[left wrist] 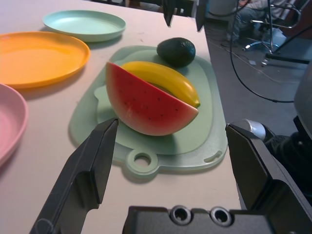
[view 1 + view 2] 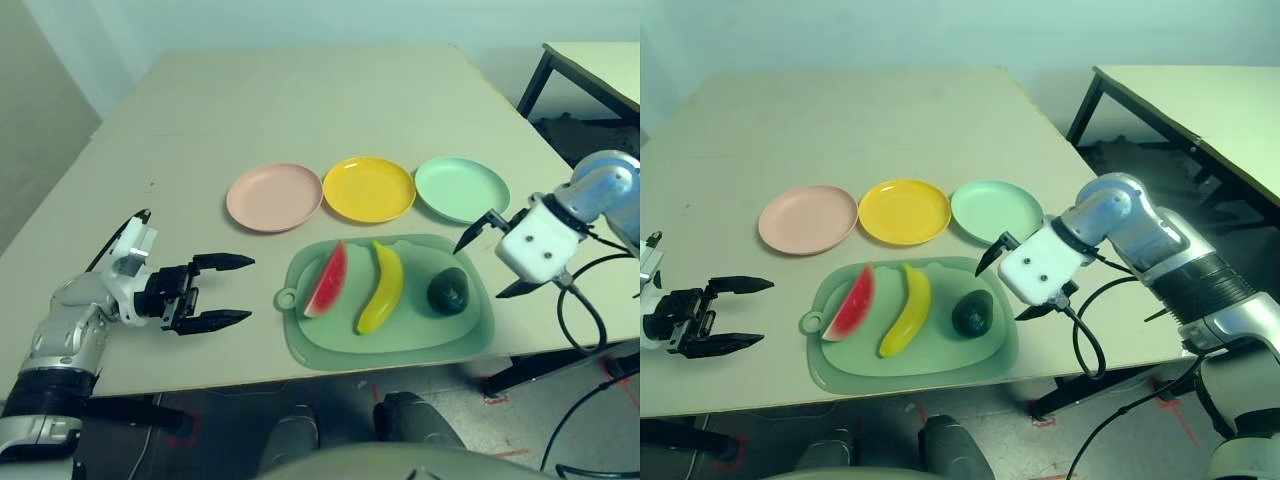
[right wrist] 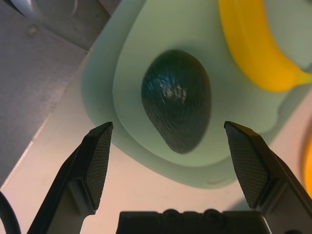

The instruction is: Place the fruits into color-matched plates.

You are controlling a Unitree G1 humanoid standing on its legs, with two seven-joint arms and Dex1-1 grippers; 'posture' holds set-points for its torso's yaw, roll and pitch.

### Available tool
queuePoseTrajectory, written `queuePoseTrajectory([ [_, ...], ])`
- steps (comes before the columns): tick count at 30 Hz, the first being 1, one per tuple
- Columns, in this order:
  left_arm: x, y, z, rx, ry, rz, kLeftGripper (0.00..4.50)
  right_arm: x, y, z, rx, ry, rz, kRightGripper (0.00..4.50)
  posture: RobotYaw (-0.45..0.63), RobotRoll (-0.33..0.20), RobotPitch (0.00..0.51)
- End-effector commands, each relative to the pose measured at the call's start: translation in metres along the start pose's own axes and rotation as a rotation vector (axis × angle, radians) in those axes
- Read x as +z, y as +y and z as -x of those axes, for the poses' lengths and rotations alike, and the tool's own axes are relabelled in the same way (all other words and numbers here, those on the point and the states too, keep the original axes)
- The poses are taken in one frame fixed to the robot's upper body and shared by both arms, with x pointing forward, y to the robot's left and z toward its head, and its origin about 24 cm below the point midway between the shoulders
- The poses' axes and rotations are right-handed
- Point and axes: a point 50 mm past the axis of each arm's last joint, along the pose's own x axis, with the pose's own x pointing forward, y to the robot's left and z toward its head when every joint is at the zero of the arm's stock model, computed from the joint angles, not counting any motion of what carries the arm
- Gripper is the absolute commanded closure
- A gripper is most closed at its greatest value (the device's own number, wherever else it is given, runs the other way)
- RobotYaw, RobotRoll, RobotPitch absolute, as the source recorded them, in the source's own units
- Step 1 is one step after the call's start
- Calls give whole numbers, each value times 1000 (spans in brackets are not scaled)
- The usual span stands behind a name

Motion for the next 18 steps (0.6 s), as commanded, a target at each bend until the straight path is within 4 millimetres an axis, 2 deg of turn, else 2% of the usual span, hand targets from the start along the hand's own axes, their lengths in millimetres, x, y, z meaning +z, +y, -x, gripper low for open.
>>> queuePoseTrajectory([
  [1,2,-1,1,3,0,-5,27,1,-7,-8,20,-7,7,0,-105,0,48],
  [7,3,1,1,10,-2,-4,27,-3,-13,-18,25,-6,12,0,-116,0,48],
  [18,7,5,-1,25,-8,-16,27,-4,-13,-35,67,-24,7,0,-112,0,50],
])
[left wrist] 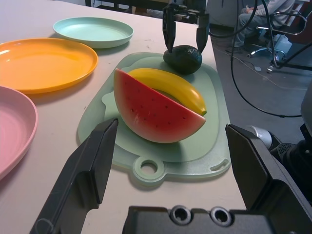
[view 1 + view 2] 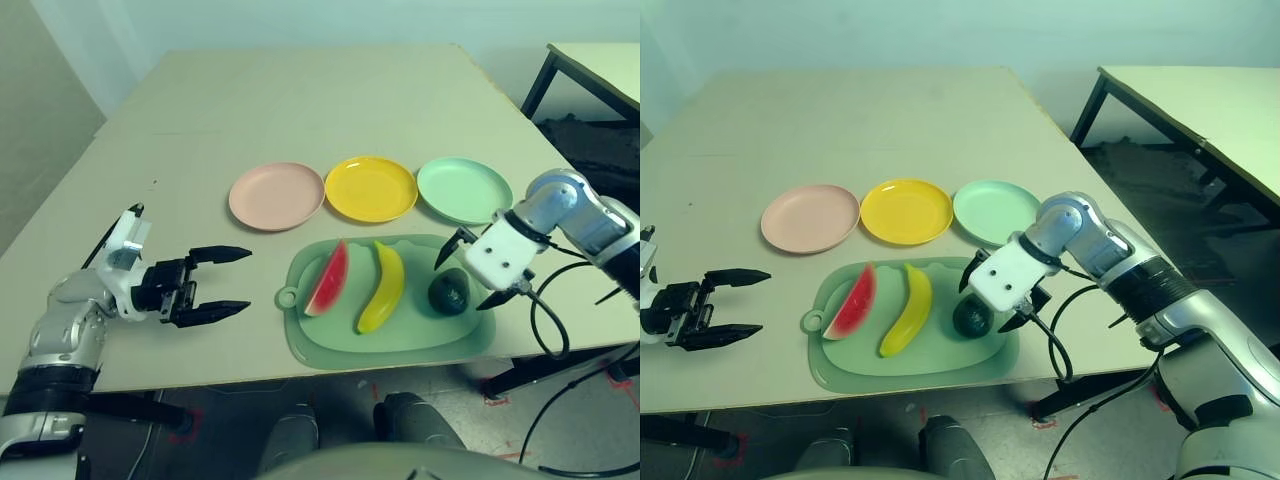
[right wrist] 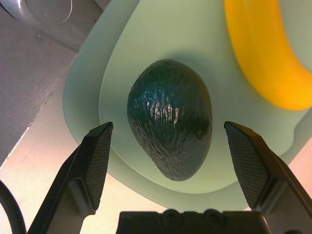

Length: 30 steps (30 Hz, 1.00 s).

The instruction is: Place the fruits into color-matched plates.

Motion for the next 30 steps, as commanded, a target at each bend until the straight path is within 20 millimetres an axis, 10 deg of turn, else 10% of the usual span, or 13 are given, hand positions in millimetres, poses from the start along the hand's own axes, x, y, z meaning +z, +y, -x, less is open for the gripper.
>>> queuePoseTrajectory([
  [1,4,1,2,9,12,-19,27,0,3,-9,33,-11,-5,0,-111,0,51],
  [6,4,1,3,15,20,-20,27,2,6,-17,46,-29,-19,0,-113,0,53],
  [12,4,2,3,16,20,-17,0,1,2,-19,33,-35,-45,1388,-114,0,54],
  [20,4,3,3,17,19,-14,0,-2,2,-18,24,-30,-62,1421,-112,0,50],
  [30,12,33,14,355,-53,-70,0,-28,-53,58,-336,114,-199,1422,-100,0,39],
])
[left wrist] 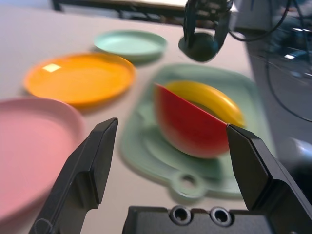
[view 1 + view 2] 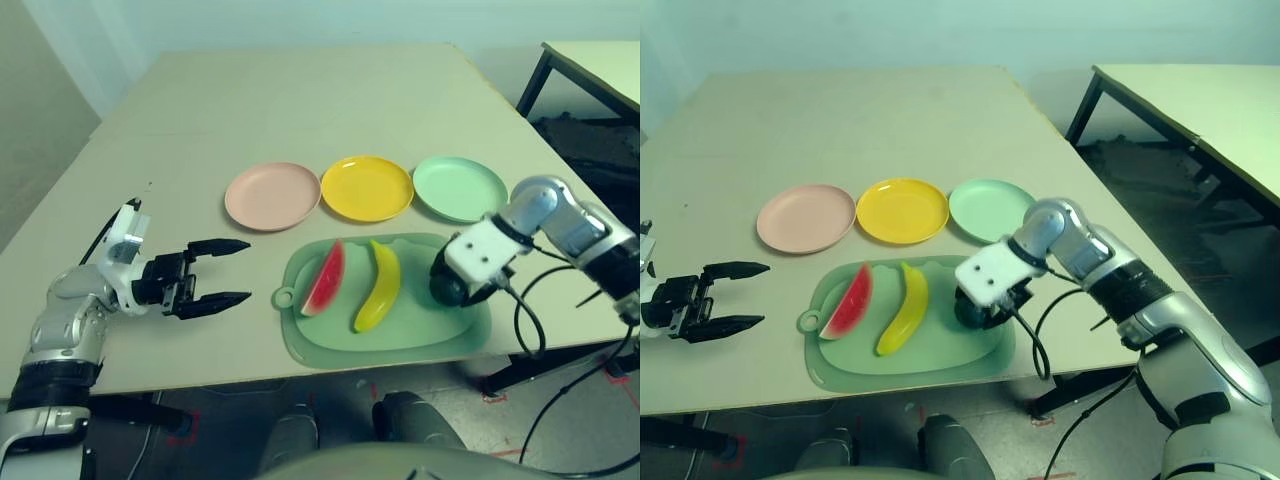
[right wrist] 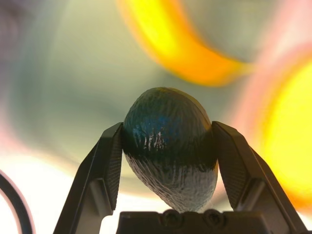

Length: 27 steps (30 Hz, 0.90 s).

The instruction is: Place the fruits into color-matched plates.

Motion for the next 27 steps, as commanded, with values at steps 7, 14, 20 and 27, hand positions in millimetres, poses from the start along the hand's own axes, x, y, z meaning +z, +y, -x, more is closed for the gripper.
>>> queuePoseTrajectory([
  [7,9,16,-6,215,-3,39,0,-54,-12,11,-208,337,-124,1422,-69,0,32],
  [14,8,11,-10,224,82,52,0,-75,-5,-5,-317,448,-201,1422,-54,0,38],
  [20,14,5,-20,183,132,44,0,-81,-2,-15,-369,476,-241,1422,-44,0,42],
  [27,15,-6,-24,76,154,71,0,-83,2,-25,-371,448,-290,1072,-46,0,47],
])
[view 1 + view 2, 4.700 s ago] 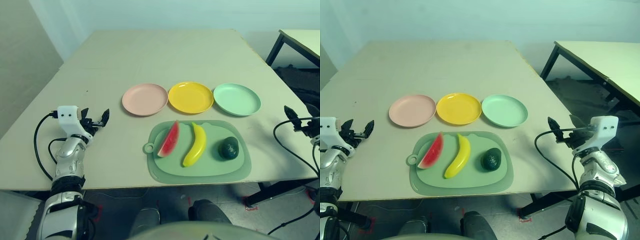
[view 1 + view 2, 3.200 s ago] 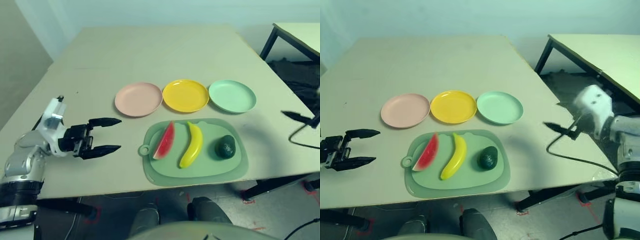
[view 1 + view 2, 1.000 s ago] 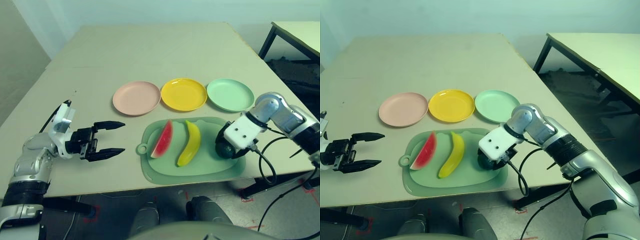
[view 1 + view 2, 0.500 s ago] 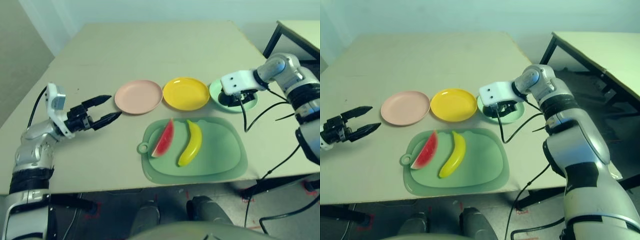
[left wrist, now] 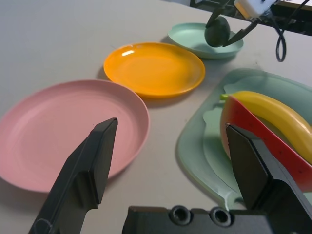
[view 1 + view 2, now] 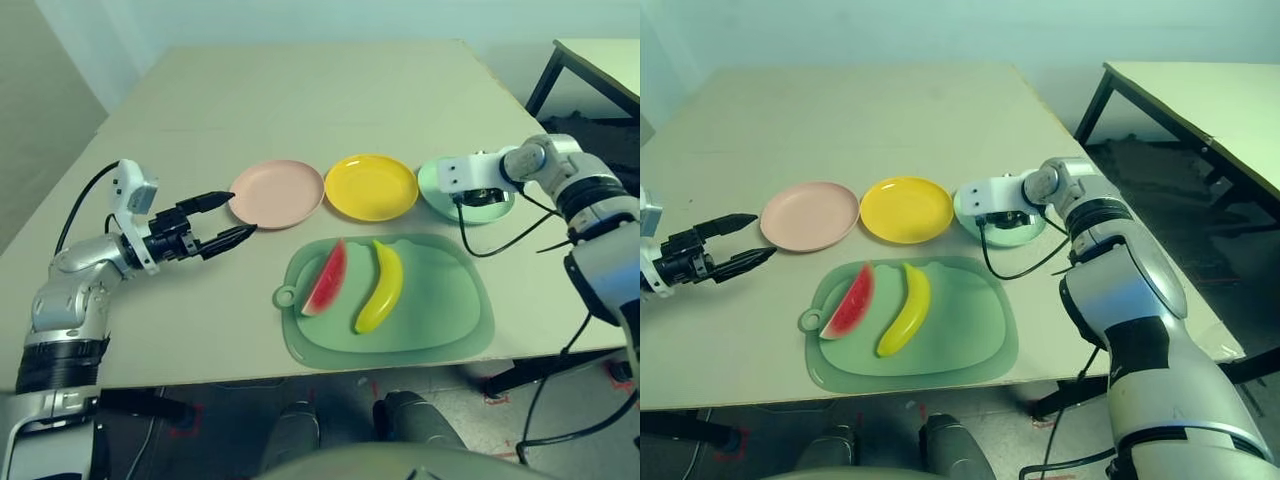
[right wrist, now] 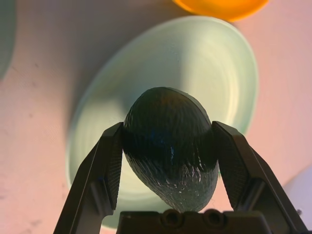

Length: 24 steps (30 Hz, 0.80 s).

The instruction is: Place the fruits into color-matched plates.

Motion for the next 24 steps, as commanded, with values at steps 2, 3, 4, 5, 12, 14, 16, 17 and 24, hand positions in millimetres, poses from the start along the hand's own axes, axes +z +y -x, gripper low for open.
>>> queuePoseTrajectory([
  [2,1,-12,-2,-117,33,17,0,-1,4,-4,5,-11,-39,429,-50,0,46],
  [3,0,-14,-2,-133,42,18,0,-1,4,-4,3,-10,-40,126,-50,0,46],
  [4,-2,-15,-3,-145,60,10,0,-1,4,-4,-2,-9,-40,21,-51,0,46],
  [5,-3,-15,-3,-149,63,12,0,-2,3,-3,-9,-8,-45,21,-51,0,46],
  [12,-6,-13,-3,-148,51,30,0,-7,-10,16,-29,0,13,21,-66,0,46],
  [14,-9,-12,-1,-149,55,39,0,-3,-17,26,-5,-23,84,21,-72,0,46],
  [16,-15,-13,2,-169,88,54,0,8,-24,37,40,-79,169,21,-83,0,48],
  [17,-18,-14,3,-190,106,60,0,15,-27,42,65,-114,210,21,-85,0,49],
  [24,-31,-20,5,-260,120,123,0,71,-11,56,278,-382,570,21,-101,0,53],
])
